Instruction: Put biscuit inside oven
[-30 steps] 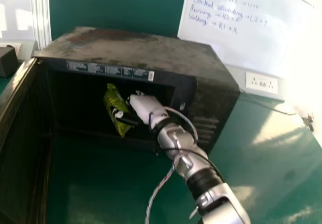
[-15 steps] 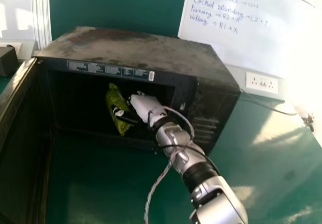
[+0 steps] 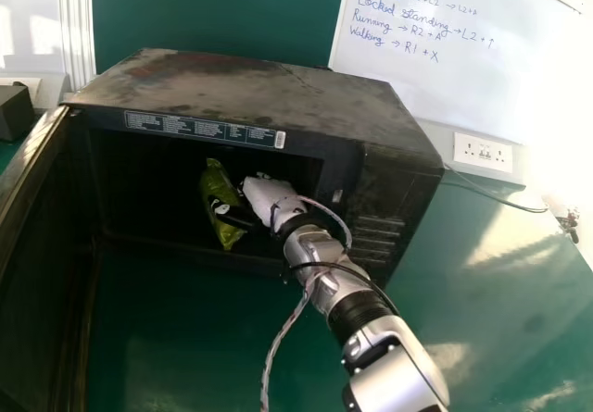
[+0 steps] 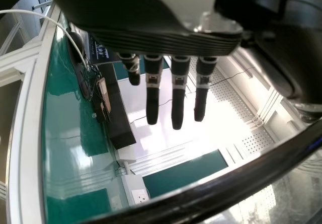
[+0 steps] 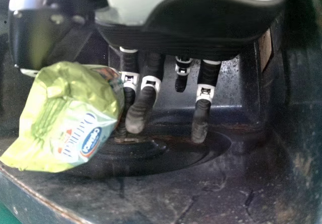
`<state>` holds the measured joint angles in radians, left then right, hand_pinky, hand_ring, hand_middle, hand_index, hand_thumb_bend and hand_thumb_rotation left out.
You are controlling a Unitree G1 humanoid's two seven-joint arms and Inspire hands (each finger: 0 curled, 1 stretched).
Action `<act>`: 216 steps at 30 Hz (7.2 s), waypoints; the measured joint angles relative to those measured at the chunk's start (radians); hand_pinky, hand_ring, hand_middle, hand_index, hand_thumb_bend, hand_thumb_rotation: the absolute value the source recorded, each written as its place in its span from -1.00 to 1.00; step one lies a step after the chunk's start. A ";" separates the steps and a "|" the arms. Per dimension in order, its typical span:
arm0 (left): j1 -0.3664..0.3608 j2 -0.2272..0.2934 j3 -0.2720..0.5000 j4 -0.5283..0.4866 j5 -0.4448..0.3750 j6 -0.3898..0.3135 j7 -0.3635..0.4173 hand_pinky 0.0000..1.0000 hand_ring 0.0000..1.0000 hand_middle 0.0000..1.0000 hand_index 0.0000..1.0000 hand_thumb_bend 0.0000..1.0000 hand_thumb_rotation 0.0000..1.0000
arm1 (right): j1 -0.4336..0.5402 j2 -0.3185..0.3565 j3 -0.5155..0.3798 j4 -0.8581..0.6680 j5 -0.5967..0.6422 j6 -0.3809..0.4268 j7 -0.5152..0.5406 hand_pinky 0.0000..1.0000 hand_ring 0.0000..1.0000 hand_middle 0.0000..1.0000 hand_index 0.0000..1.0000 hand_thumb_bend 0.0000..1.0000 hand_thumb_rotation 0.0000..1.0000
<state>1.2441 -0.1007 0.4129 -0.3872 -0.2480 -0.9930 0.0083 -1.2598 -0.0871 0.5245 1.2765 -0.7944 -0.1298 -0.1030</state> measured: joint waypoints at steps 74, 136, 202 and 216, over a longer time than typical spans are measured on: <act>0.049 0.018 -0.119 0.033 -0.203 -0.074 -0.127 0.29 0.39 0.46 0.58 0.37 0.26 | -0.016 0.046 -0.030 0.083 0.082 0.056 -0.026 -0.17 0.05 0.26 -0.01 0.04 -0.89; 0.080 0.006 -0.110 0.005 -0.167 -0.024 -0.131 0.44 0.57 0.65 0.61 0.40 0.53 | 0.111 -0.026 -0.054 -0.022 0.131 -0.214 -0.137 0.18 0.55 0.63 0.61 0.91 -0.13; -0.030 0.004 0.005 0.093 -0.108 -0.074 -0.133 1.00 0.89 0.88 0.75 0.52 0.98 | 1.197 -0.182 -0.490 -1.543 1.443 0.180 0.510 0.13 0.51 0.54 0.53 0.84 -0.23; -0.068 0.008 0.019 0.128 -0.087 -0.139 -0.125 1.00 1.00 1.00 1.00 0.59 1.00 | 1.242 -0.149 -0.716 -1.655 1.833 0.535 0.374 0.15 0.53 0.54 0.44 0.95 -0.14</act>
<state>1.1762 -0.0923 0.4319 -0.2591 -0.3345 -1.1320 -0.1169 -0.0181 -0.2363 -0.1914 -0.3782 1.0381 0.4053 0.2710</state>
